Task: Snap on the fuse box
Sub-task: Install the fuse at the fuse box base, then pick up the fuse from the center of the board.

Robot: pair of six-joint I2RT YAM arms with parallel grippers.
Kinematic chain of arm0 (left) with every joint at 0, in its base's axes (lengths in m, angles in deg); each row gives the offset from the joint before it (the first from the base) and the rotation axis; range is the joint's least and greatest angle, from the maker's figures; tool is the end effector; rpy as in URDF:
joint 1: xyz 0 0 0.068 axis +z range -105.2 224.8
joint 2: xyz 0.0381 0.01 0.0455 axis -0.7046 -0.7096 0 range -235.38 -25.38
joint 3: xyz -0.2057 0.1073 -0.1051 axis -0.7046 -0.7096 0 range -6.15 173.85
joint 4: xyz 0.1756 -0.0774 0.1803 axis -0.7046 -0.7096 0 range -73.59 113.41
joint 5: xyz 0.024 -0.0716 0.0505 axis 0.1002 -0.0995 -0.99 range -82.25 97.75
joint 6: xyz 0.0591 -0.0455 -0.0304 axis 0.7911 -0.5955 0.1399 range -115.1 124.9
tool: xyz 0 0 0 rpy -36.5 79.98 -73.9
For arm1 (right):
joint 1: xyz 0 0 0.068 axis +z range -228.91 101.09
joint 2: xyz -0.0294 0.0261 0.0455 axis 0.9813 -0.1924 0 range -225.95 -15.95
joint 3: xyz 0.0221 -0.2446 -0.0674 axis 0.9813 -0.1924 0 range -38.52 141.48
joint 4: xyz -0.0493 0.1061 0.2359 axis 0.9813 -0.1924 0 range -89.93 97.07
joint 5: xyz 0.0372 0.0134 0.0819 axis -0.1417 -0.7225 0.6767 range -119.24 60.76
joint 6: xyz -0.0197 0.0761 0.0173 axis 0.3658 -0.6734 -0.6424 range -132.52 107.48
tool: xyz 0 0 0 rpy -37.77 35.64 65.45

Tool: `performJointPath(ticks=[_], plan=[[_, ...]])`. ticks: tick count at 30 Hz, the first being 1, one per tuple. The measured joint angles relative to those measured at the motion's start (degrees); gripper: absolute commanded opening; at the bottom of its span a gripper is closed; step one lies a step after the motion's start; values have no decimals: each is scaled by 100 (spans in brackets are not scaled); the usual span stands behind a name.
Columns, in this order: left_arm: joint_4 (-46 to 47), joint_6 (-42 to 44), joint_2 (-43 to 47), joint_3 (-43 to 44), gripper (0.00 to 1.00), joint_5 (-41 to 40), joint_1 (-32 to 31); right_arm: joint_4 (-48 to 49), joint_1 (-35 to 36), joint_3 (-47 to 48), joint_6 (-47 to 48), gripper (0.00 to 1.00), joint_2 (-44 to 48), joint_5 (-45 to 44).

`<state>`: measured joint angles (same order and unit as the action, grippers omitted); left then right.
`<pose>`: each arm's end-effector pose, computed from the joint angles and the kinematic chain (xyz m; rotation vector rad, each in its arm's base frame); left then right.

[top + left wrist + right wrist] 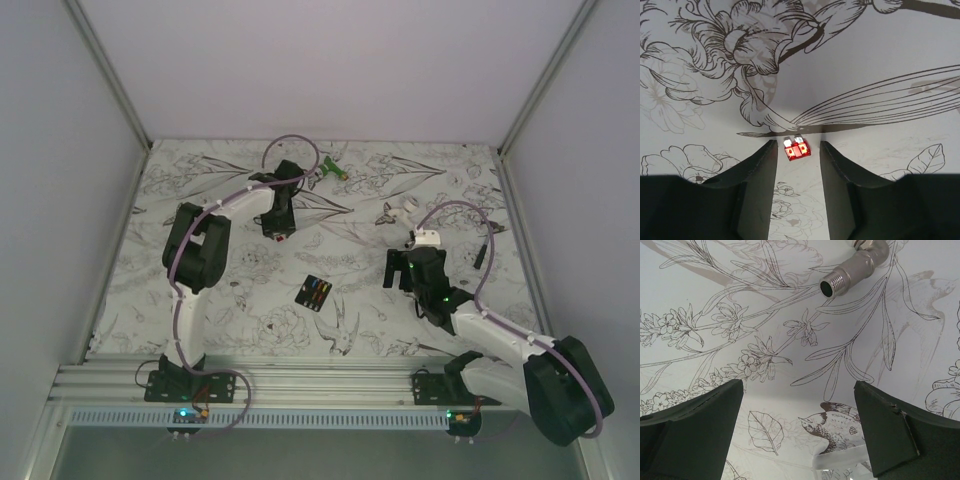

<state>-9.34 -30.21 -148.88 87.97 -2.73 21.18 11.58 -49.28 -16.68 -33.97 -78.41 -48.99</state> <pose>0.4325 -0.1753 0.1232 -0.3226 2.6091 -0.1098 0.2253 0.1011 0.1335 0.0366 2.1613 0.1339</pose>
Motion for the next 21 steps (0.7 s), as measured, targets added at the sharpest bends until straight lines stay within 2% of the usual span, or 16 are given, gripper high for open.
performJointPath(ticks=[12,21], plan=[[0,-376,-2,-35,31,-149,-2,0,0,4,0,99,-15,26],[24,-485,90,-190,30,-166,-2,0,0,4,0,100,-15,37]])
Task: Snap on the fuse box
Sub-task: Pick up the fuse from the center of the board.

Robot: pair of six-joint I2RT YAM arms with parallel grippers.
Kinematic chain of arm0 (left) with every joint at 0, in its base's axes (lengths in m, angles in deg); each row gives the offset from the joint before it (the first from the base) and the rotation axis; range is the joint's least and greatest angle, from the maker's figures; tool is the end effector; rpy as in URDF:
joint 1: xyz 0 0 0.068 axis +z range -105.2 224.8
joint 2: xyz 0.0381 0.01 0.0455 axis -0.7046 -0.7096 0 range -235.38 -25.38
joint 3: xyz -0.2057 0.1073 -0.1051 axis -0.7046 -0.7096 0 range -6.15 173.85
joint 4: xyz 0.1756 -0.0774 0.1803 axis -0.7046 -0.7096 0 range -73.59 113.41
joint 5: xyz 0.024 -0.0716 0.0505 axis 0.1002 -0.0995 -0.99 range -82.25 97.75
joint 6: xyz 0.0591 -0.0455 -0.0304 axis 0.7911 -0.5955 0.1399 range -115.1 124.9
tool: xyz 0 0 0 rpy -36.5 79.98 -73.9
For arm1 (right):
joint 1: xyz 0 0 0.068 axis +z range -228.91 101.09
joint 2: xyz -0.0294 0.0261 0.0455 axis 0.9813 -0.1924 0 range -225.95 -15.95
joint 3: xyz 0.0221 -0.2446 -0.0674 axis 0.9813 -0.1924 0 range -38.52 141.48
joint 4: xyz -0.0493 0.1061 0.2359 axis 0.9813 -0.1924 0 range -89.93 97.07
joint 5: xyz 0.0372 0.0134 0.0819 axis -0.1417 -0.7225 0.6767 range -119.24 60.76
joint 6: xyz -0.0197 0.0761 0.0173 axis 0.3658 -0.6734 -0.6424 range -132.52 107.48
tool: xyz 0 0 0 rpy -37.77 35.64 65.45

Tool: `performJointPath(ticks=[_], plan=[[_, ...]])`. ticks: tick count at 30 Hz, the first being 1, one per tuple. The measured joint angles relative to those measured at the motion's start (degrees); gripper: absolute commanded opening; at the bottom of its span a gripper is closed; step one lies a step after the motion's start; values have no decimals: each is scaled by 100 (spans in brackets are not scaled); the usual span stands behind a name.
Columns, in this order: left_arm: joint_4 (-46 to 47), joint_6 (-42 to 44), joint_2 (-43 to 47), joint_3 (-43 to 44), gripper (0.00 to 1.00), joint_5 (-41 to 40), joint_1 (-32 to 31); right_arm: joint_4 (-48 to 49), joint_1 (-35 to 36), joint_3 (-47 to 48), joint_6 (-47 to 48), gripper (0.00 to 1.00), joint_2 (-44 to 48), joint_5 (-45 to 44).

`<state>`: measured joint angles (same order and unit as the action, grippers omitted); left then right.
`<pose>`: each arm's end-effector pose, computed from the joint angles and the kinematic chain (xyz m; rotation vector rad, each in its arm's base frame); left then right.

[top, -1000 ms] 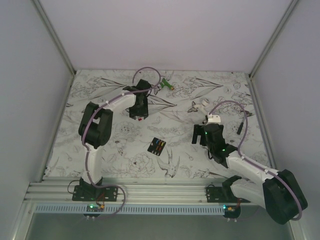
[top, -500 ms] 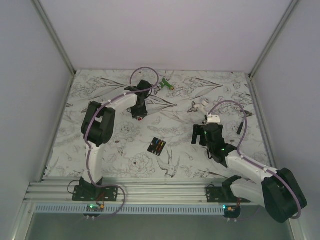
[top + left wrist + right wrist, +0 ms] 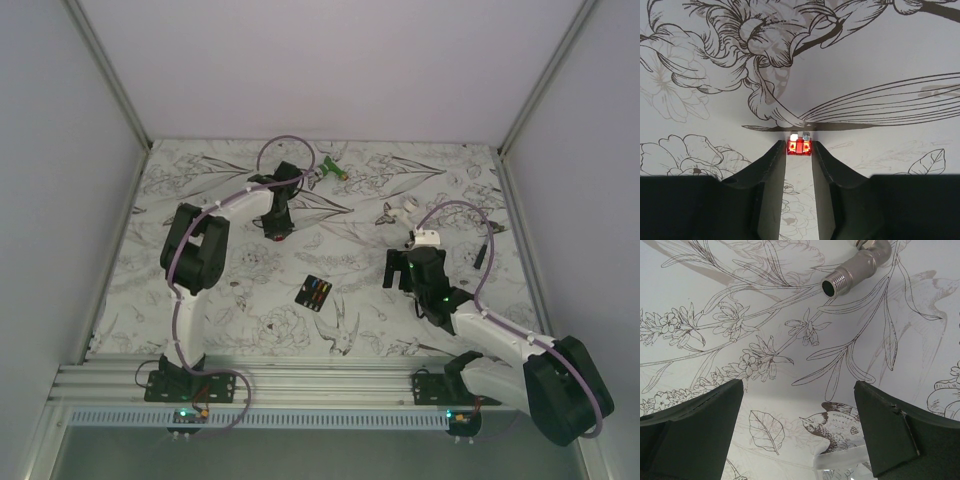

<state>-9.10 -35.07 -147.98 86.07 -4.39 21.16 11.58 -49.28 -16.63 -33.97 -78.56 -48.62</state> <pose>0.4274 -0.1711 0.1205 -0.4401 2.5928 -0.0966 0.2254 0.1016 0.1332 0.0326 2.1648 0.1396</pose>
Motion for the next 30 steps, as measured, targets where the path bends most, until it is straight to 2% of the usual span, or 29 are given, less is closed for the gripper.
performJointPath(ticks=[10,30], plan=[[2,15,20,-26,29,9,2,0,0,0,0,100,0,2],[-120,660,-122,227,38,455,13,0,0,0,0,100,0,4]])
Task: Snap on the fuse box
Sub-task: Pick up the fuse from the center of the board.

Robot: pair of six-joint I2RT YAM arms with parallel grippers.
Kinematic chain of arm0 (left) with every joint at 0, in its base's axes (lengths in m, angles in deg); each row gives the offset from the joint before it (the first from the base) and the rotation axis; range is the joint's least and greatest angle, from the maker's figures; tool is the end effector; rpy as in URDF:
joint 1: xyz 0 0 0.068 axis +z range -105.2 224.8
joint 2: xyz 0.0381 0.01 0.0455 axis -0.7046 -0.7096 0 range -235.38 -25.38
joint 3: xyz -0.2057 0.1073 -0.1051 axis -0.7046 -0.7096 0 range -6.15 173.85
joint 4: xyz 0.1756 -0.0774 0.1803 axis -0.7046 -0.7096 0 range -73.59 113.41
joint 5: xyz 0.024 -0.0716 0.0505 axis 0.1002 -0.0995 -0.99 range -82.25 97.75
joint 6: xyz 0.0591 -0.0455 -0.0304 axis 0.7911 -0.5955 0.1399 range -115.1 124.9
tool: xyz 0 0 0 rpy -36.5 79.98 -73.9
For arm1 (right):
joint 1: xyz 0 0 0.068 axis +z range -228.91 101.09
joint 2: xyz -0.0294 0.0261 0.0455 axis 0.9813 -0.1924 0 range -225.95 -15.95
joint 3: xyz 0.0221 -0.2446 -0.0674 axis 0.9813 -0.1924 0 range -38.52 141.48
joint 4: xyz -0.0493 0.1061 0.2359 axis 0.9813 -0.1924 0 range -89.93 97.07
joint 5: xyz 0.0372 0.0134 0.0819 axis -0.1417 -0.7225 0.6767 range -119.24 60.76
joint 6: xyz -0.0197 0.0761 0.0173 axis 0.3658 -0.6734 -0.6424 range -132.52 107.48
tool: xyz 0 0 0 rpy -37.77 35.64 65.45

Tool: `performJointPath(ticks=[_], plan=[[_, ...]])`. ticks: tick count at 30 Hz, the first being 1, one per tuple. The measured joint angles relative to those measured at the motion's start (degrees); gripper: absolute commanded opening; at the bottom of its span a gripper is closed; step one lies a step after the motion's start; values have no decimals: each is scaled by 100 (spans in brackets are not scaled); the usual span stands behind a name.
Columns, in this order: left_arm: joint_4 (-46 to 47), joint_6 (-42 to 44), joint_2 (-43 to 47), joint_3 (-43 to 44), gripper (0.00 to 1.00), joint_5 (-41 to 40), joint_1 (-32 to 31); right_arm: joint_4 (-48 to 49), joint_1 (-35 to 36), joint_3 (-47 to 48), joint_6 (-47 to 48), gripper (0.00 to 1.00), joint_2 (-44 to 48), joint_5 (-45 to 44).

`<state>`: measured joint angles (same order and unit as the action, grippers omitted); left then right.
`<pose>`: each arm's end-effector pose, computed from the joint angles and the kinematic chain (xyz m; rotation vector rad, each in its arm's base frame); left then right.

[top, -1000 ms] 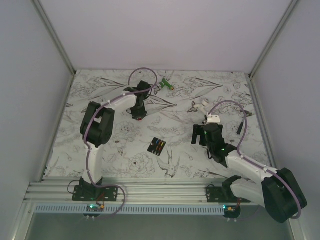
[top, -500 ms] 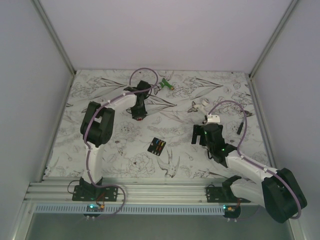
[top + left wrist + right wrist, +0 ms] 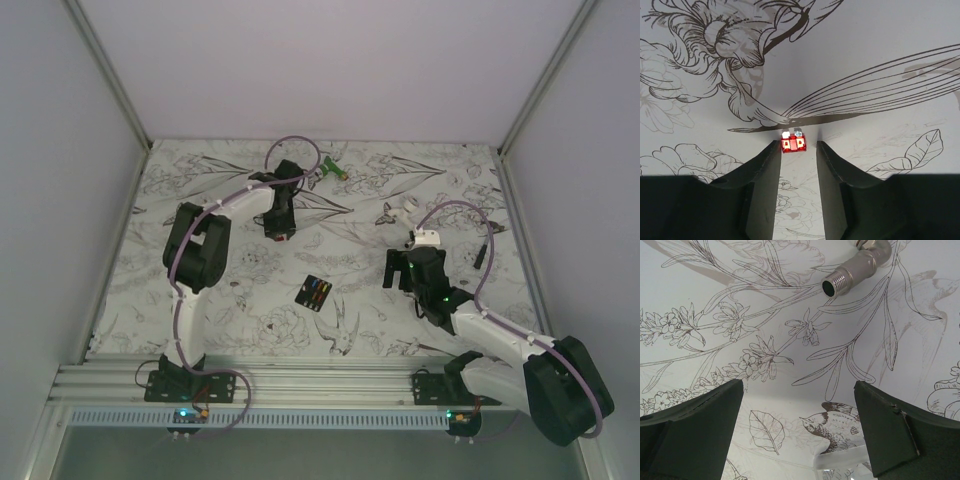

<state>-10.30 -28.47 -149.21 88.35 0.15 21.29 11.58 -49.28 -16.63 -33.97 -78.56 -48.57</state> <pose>0.4310 -0.1774 0.1211 -0.2710 2.6488 -0.1486 0.2254 0.1017 0.1331 0.0322 2.1650 0.1404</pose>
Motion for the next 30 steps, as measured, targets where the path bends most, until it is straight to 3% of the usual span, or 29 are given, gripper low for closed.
performJointPath(ticks=[20,30], plan=[[-210,-313,-149,238,21,-79,33,0,0,0,24,100,4,103],[151,-855,723,-977,18,352,61,87,-7,0,133,100,299,505]])
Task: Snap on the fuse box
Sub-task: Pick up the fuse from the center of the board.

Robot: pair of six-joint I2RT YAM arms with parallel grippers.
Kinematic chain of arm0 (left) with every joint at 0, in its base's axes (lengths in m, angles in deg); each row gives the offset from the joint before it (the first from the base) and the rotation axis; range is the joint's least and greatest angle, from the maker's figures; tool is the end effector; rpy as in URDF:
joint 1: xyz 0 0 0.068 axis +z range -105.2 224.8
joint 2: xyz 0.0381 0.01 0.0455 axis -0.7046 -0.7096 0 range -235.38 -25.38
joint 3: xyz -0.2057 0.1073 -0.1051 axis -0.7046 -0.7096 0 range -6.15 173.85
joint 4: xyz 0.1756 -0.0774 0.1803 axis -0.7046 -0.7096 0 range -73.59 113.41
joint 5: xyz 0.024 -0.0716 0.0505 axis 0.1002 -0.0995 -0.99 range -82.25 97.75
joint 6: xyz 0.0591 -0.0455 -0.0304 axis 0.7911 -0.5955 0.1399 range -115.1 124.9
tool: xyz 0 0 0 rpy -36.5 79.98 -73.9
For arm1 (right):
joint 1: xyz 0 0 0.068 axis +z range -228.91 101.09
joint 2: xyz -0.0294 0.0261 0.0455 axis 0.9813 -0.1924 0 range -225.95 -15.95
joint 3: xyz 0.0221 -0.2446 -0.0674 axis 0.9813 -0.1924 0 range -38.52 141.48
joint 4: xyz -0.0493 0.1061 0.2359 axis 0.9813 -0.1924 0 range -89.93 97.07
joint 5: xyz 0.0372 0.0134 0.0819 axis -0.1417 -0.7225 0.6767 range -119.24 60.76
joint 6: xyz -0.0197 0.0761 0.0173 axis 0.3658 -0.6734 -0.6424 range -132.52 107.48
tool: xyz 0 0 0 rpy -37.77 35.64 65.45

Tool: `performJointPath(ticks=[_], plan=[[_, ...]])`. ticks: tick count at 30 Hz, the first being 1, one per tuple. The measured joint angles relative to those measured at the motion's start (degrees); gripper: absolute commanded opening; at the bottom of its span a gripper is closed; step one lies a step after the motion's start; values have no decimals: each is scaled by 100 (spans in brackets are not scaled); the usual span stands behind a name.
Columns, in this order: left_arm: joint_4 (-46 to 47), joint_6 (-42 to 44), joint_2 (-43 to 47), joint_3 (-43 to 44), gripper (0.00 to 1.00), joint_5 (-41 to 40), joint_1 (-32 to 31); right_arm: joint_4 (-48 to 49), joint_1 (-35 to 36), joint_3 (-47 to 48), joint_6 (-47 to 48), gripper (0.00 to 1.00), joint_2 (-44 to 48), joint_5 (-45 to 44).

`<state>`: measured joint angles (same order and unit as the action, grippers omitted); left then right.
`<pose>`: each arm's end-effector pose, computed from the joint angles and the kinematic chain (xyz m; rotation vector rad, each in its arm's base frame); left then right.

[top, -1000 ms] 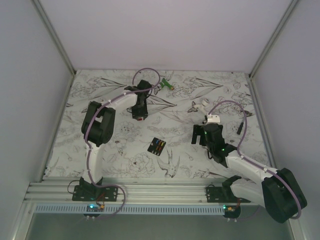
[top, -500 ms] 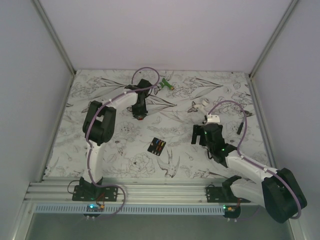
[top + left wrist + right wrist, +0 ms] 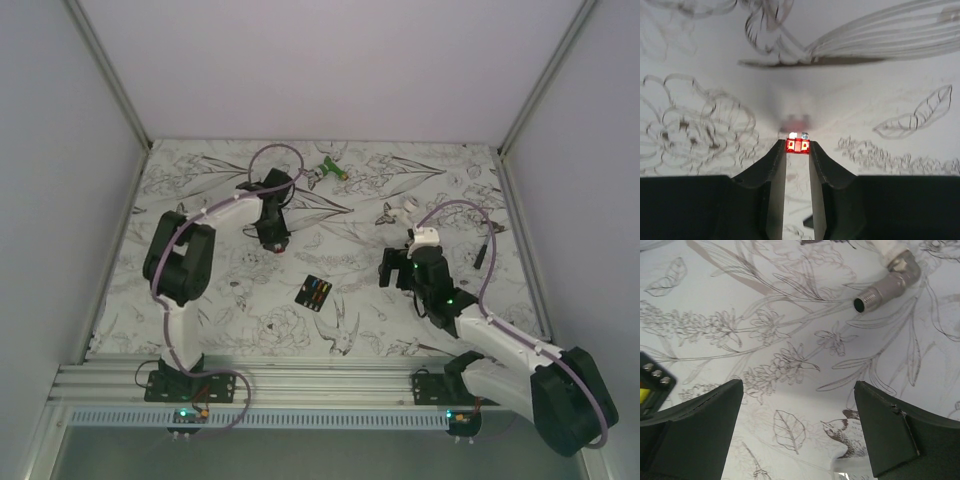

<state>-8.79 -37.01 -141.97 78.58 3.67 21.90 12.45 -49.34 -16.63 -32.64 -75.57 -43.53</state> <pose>0.4016 -0.1642 0.1244 -0.4696 2.6699 -0.2532 0.2238 0.1072 0.1458 -0.0288 2.1256 0.2493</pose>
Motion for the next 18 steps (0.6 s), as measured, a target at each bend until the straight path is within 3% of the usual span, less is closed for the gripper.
performJointPath(ticks=[8,13,18], plan=[[518,-745,1488,-1300,15,463,0,542,111,-66,-74,100,173,656],[999,-1453,2391,-2170,15,798,-37,1215,581,-271,-299,100,332,883],[1329,-2048,2977,-2514,15,990,-326,2111,1117,-503,-549,98,341,772]])
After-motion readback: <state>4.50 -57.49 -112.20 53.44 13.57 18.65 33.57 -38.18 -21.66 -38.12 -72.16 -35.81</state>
